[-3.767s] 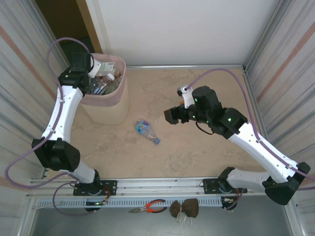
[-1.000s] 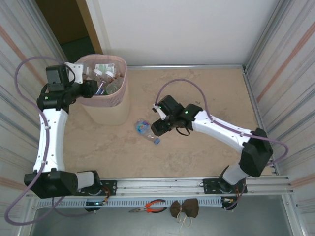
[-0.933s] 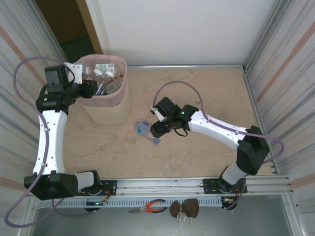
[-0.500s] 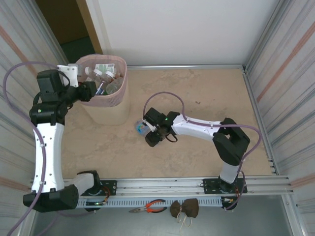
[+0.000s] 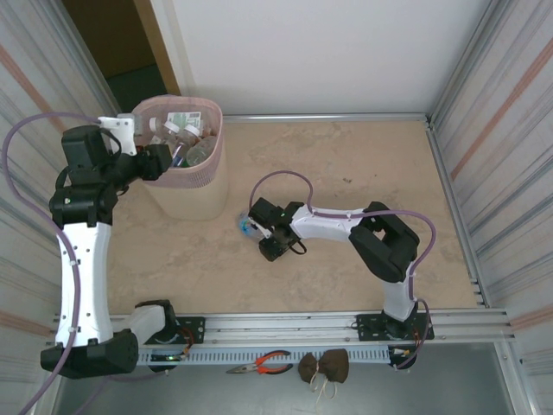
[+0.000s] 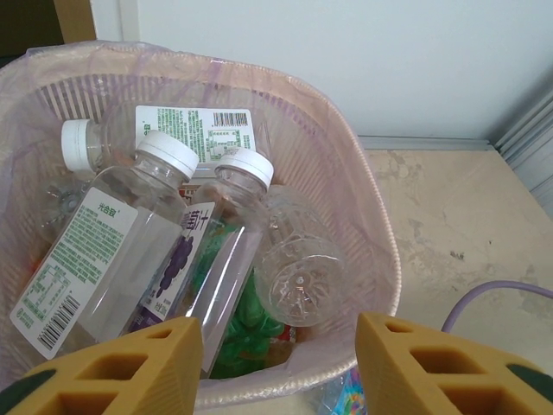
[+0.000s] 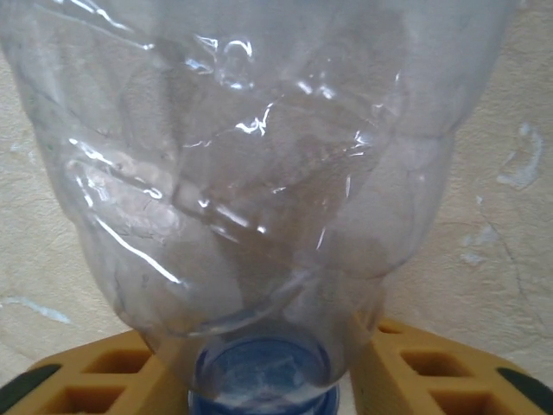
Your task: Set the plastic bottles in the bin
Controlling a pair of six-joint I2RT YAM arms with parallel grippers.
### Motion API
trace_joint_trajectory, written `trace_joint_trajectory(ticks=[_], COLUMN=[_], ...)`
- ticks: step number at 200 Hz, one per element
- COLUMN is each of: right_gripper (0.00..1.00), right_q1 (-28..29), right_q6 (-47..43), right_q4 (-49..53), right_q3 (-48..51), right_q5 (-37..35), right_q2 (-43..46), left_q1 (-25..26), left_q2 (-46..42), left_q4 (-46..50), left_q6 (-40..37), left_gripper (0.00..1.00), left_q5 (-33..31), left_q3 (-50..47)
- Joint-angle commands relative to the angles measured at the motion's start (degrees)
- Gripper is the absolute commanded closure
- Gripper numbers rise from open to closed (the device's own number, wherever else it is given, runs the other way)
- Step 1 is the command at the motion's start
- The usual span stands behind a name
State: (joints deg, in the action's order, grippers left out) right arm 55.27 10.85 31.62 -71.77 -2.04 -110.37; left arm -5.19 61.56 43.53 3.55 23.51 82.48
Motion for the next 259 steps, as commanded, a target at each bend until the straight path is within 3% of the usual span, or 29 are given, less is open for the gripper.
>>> trace_joint_trajectory(ticks=[1,59,115,144,201,259], right_gripper=[0.61,0.65,0.66,0.67,0.67,0.66], right_q1=[0.1,0.1,0.0,0.1,0.5,1.2], right_q6=[-0.8,-3.4,-6.2,-7.9,-19.5,-49.0], right_q4=[-0.5,-1.8,-4.9,-8.6,-13.4,-10.7], right_q3=[1.8,4.6,7.6,9.6,13.2,16.8], right_q5=[-1.0,-6.4,-9.9,-11.6,-17.5,-15.8], right_q2=[1.1,8.5,19.6,26.4,38.2,47.3], left_q1=[0.1,0.1,0.4,2.9,13.2,28.1], left_q2=[-1.3,-0.7,0.9,1.8,5.8,11.9], left_q4=[0.3,0.7,-0.4,-0.2,6.9,17.9], left_q6=[1.5,1.8,4.3,4.3,-3.2,-14.7], left_gripper=[0.49,0.49,0.46,0.42,0.36,0.28], left_q5=[2.4,7.2,19.0,21.1,20.4,14.4], left_q3=[1.2,2.3,2.8,3.2,8.1,15.5])
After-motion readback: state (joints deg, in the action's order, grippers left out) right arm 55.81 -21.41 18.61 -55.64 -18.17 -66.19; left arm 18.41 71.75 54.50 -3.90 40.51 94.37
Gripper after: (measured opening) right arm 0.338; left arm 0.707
